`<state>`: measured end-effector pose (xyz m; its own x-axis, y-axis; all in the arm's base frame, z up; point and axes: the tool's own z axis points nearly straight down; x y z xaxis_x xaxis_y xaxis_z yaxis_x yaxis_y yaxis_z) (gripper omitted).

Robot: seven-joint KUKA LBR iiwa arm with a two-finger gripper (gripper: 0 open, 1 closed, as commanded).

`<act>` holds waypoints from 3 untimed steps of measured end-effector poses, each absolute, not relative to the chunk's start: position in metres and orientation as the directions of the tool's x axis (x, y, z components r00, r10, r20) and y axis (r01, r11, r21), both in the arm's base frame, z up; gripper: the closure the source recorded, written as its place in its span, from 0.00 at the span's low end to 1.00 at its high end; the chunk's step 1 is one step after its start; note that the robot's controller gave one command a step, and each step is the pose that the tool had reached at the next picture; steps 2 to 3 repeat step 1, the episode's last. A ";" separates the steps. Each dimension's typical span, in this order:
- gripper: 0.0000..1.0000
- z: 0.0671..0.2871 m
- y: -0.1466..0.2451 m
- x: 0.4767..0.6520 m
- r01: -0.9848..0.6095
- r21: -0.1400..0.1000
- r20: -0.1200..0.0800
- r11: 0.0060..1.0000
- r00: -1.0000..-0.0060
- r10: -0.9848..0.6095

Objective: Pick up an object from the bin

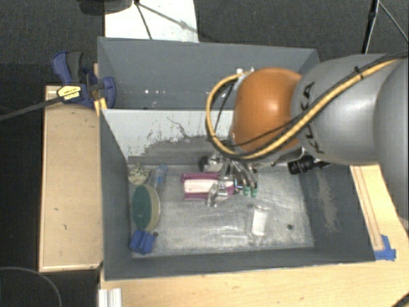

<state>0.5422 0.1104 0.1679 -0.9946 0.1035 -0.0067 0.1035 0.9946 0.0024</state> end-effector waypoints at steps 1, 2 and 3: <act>1.00 0.202 0.110 0.543 0.104 0.002 -0.005 0.995 -0.995 0.104; 1.00 0.202 0.110 0.543 0.104 0.002 -0.005 0.995 -0.995 0.104; 1.00 0.202 0.110 0.543 0.104 0.002 -0.005 0.995 -0.995 0.104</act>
Offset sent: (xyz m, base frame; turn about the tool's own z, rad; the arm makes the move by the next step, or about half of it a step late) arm 0.0000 0.0000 0.0320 0.0000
